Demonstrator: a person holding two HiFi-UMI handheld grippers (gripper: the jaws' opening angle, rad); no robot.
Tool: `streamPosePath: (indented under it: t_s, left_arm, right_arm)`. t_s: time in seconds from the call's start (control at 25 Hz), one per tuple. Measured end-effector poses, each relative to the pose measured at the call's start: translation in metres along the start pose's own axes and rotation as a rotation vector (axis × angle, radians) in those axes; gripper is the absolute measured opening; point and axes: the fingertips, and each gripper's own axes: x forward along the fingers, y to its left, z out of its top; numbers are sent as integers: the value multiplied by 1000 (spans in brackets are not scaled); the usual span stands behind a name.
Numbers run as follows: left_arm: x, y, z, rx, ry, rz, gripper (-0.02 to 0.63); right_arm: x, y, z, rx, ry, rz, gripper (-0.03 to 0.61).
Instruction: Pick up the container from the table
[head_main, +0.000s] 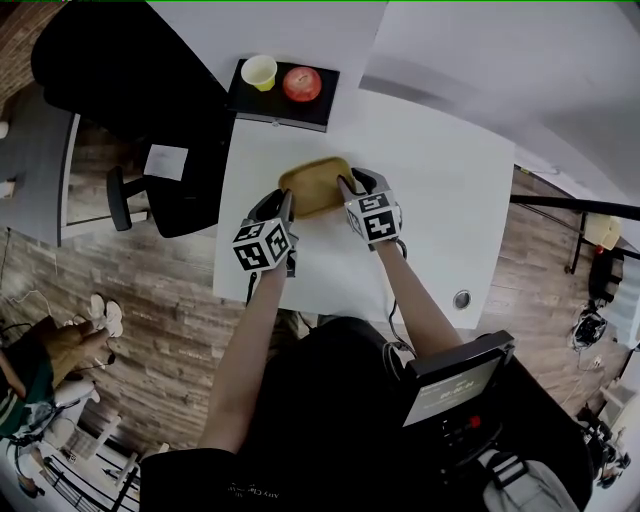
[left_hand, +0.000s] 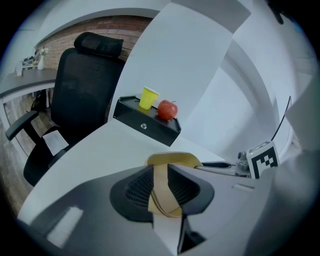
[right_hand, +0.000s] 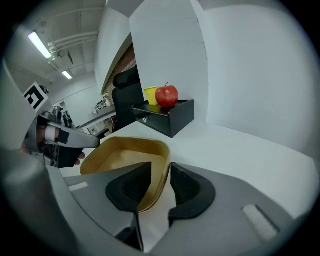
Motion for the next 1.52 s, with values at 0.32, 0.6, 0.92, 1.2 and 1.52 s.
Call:
streamPosePath:
  t_s: [0.32,0.6,0.92,1.2,1.52]
  left_arm:
    - [2,4,1,18,-3,13,85]
    - [6,3,2,62,17,26,75]
    - [8,17,-14,45,103,49,146]
    - [16,21,-30,58,145,72,132]
    - [24,26,-38,53,180,105,98]
  right_arm:
    - [8,2,-15,37,42,-2,135]
    - [11,2,-19,77,50,-13,129]
    - [14,3,-19,116,39,-12,127]
    - [13,6,-19,112,32,16,127]
    - [13,13,-23,85,28,26,127]
